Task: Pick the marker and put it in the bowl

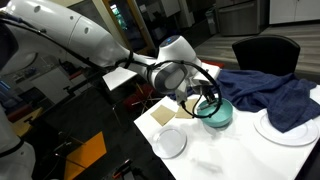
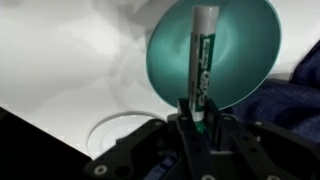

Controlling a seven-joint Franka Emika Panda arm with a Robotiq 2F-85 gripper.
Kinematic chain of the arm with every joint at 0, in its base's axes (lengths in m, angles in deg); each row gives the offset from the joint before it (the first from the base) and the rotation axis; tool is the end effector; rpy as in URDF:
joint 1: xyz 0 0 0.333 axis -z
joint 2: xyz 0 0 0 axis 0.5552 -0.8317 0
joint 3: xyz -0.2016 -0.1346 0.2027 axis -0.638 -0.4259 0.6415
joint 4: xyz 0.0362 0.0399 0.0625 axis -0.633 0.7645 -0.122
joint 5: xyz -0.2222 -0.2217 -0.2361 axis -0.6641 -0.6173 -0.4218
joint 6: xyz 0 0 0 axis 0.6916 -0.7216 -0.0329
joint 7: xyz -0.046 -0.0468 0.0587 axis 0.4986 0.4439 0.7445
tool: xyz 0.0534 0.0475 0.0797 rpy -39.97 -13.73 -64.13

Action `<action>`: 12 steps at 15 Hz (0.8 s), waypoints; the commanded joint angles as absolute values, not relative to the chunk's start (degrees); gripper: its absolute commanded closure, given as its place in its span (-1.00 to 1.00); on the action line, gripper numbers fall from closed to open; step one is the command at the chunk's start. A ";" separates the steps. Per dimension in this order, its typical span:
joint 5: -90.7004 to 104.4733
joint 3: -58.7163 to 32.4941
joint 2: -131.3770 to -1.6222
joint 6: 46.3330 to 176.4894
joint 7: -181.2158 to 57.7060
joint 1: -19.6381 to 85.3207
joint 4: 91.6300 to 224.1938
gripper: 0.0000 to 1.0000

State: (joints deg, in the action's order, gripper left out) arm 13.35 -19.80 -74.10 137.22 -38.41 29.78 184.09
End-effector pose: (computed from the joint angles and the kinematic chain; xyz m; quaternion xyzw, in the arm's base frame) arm 0.6152 -0.0710 0.2620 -0.9383 0.3067 -0.1595 0.0084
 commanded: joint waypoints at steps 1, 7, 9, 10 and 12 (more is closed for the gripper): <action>13.81 -20.51 -77.46 133.81 -33.19 27.25 178.22 0.90; 12.09 -23.69 -85.42 131.94 -22.83 23.72 170.70 0.90; 11.38 -24.85 -87.24 132.68 -20.42 22.63 169.77 0.90; 11.21 -25.14 -87.94 132.14 -19.73 22.35 169.18 0.90; 10.90 -25.96 -89.16 132.11 -18.23 21.53 168.43 0.11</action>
State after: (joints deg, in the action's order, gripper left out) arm 12.24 -24.03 -87.32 134.37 -21.77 23.29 171.11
